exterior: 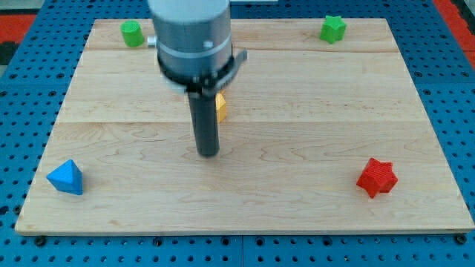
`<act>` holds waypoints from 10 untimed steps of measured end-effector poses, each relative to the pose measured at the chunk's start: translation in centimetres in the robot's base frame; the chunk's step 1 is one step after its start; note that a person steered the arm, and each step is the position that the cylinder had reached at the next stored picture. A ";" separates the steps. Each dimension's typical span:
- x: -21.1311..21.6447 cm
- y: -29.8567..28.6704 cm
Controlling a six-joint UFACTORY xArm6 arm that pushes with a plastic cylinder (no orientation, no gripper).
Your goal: Move the blue triangle to the yellow hexagon
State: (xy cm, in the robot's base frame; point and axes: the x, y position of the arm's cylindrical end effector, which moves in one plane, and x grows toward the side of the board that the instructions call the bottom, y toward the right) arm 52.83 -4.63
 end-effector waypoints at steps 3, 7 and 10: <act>6.9 -13.8; 3.4 -22.7; -0.1 -11.4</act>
State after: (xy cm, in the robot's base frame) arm 52.75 -16.08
